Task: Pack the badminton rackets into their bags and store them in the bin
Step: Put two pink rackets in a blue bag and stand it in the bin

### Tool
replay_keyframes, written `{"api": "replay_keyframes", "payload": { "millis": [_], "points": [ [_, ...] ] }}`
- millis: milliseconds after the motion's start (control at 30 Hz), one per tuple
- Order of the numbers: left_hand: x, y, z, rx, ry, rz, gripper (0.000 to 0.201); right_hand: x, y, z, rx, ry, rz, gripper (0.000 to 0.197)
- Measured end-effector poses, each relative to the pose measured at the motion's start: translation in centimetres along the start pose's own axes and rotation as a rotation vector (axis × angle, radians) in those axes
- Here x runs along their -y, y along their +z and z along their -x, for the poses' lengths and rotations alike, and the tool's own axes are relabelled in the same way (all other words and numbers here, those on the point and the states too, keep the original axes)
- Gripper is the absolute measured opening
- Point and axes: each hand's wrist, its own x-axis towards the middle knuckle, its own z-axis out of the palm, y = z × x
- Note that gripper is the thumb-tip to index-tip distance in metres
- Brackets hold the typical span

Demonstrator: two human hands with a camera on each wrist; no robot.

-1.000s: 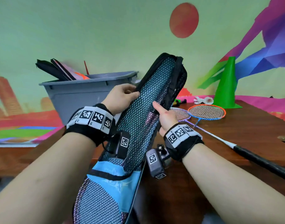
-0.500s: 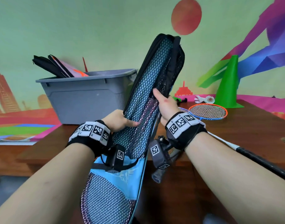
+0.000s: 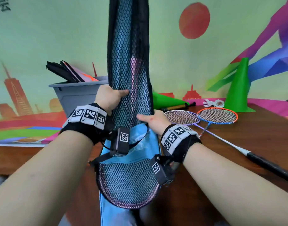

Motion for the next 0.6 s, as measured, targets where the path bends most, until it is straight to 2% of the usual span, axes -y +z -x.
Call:
{"api": "replay_keyframes", "payload": {
  "millis": [133, 200, 267, 367, 467, 533, 600],
  "points": [
    [-2.2, -1.1, 0.5, -0.007, 0.089, 0.067, 0.010, 3.4, 0.3, -1.1, -0.111, -0.083, 0.119, 0.015],
    [-2.9, -1.9, 0.9, 0.015, 0.104, 0.088, 0.019, 5.3, 0.2, -1.4, -0.120, -0.107, 0.154, 0.011],
    [-3.0, -2.7, 1.2, 0.078, 0.052, 0.114, 0.029, 7.1, 0.2, -1.5, -0.123, -0.122, 0.175, 0.015],
    [-2.8, -3.2, 1.9, 0.191, -0.025, 0.165, 0.030, 9.8, 0.7, -1.6, -0.121, -0.165, 0.196, 0.008],
    [-3.2, -3.7, 1.7, 0.091, 0.023, 0.282, 0.024, 11.6, 2.0, -2.0, -0.135, -0.238, 0.230, 0.008],
    [-3.7, -4.1, 1.3, -0.021, 0.043, 0.333, 0.020, 11.9, 2.5, -2.4, -0.150, -0.279, 0.231, 0.024],
    [-3.9, -4.7, 1.0, -0.120, 0.053, 0.358, 0.026, 11.7, 2.6, -2.4, -0.156, -0.299, 0.303, 0.044]
  ]
}}
